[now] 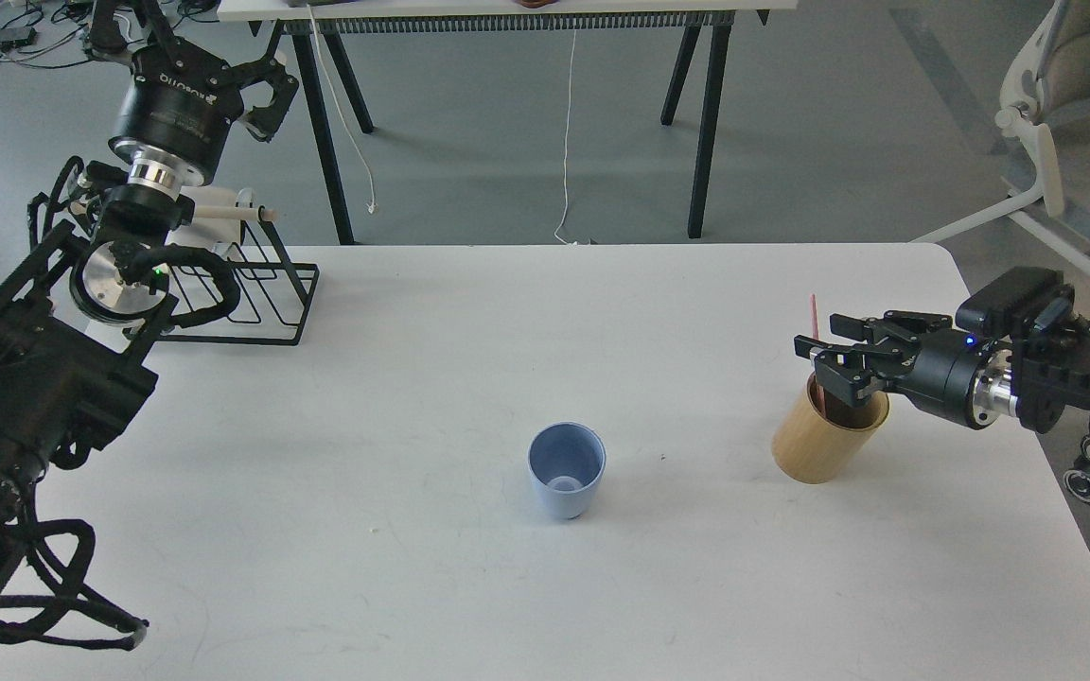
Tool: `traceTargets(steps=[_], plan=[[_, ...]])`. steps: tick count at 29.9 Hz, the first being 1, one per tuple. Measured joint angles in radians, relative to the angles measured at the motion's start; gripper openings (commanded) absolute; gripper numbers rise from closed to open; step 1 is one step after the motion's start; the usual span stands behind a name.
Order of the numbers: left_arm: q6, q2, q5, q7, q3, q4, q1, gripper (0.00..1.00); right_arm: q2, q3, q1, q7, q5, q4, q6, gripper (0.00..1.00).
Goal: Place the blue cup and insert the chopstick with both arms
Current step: 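Reach the right gripper to the pink stick in the tan cup and grasp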
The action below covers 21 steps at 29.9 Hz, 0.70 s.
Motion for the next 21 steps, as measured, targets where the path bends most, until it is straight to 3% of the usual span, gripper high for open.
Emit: traceTargets(steps=[9, 21], plan=[[0.0, 0.0, 0.0, 0.0, 0.0, 0.0, -0.004, 0.99, -0.002, 0.0, -0.002, -0.001, -0.031, 0.006, 0.006, 0.09], [0.0, 0.003, 0.0, -0.002, 0.0, 0.0, -0.007, 0.99, -0.008, 0.001, -0.001, -0.006, -0.044, 0.019, 0.007, 0.01]])
